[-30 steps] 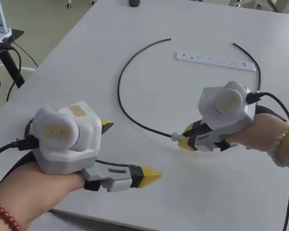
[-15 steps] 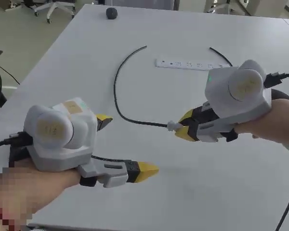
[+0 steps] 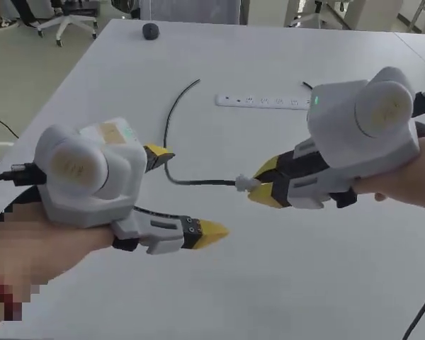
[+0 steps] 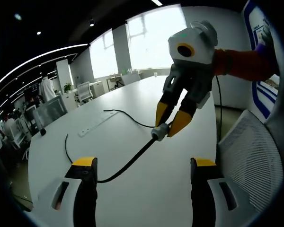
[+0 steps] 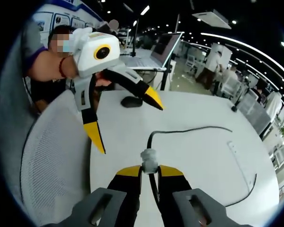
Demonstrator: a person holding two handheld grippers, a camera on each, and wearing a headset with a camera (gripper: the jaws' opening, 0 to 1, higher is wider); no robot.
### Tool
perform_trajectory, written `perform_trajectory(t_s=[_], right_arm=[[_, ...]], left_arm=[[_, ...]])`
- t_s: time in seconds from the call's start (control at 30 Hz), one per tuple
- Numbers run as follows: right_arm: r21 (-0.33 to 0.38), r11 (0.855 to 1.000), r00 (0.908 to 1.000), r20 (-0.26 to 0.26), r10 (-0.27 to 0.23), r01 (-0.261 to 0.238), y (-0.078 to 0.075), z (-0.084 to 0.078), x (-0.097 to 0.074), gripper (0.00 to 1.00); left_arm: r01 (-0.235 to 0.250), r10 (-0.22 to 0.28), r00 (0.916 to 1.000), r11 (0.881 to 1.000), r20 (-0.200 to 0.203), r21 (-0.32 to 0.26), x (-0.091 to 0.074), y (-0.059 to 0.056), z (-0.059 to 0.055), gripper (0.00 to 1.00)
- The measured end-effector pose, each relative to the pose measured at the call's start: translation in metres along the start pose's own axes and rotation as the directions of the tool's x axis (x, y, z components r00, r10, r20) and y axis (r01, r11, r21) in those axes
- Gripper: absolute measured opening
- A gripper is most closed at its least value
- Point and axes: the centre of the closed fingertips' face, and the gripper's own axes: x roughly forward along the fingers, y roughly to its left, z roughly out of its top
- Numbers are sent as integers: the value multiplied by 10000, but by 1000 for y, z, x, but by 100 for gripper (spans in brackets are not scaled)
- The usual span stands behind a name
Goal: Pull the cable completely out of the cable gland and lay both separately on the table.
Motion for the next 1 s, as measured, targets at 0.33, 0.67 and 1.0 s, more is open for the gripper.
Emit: perform_trajectory(t_s=[0.33, 0.67, 1.0], right_arm=[[32, 9996, 9993, 270, 269, -270, 8, 12, -6, 8], [147, 9990, 9983, 405, 423, -430, 12, 16, -7, 8], [278, 9978, 9971, 476, 595, -609, 13, 18, -6, 8]], left_arm=[[1027, -1124, 9925, 9798, 474, 1717, 0, -10, 28, 52], [1911, -2048, 9780, 9555, 389, 2247, 5, -19, 33, 40], [2745, -3034, 9517, 9096, 475, 3118, 5, -30, 35, 27]])
